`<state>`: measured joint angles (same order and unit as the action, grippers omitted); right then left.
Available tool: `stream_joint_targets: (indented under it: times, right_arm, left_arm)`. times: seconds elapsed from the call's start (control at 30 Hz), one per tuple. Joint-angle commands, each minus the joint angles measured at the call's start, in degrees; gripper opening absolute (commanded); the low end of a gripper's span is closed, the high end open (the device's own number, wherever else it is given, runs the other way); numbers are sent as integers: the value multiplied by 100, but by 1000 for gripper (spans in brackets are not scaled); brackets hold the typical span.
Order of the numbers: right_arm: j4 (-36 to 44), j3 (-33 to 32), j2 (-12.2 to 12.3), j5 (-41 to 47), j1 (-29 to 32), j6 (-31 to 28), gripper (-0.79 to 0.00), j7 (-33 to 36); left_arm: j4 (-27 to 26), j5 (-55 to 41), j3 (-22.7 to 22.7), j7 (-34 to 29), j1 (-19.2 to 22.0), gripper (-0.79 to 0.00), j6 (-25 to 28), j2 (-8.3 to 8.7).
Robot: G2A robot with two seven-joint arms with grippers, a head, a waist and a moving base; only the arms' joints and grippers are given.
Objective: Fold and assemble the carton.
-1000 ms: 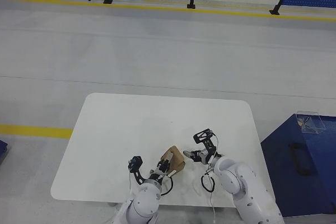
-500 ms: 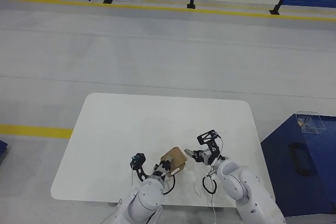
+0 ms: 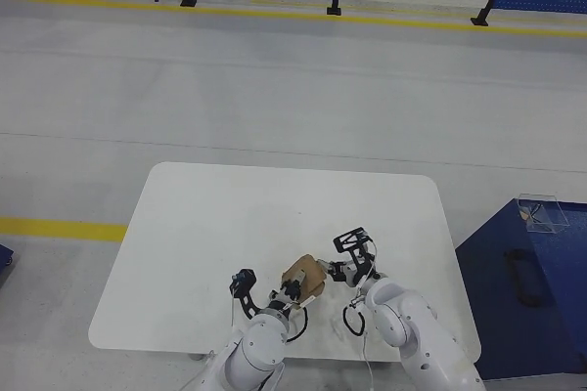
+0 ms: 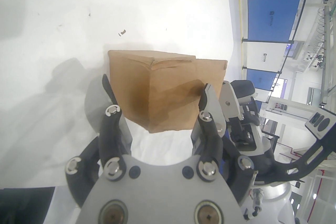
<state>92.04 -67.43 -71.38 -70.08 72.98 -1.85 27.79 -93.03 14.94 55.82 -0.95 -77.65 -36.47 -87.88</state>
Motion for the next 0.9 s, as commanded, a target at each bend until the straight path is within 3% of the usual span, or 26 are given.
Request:
stream_joint_targets:
  times: [0.0,0.13,0.33,0.5,0.8,0.87]
  right_arm:
    - [-49,61,-15,-1,-42,0,0,11]
    - [-90,155,-38,-42,-66,9,0,16]
    - [-184,229,-64,-53,-112,-4,0,22]
    - [-102,18,-61,-39,-39,296,0,-266]
    - [-206,166,-111,-428,-65,655,0,-350]
    - [-292,219,-130,-472,-90,698,0,-414]
  left_arm:
    - [3,12,13,-33,-11,-292,32,3]
    - [25,11,22,-62,-18,-391,43,-1]
    - [44,-43,26,-125,-4,-409,51,-14]
    - [-13,-29,33,-96,-49,-388,93,-18]
    - [-74,33,48,-87,-133,-194,218,-14]
    - [-59,24,58,-110,-130,-240,225,-15]
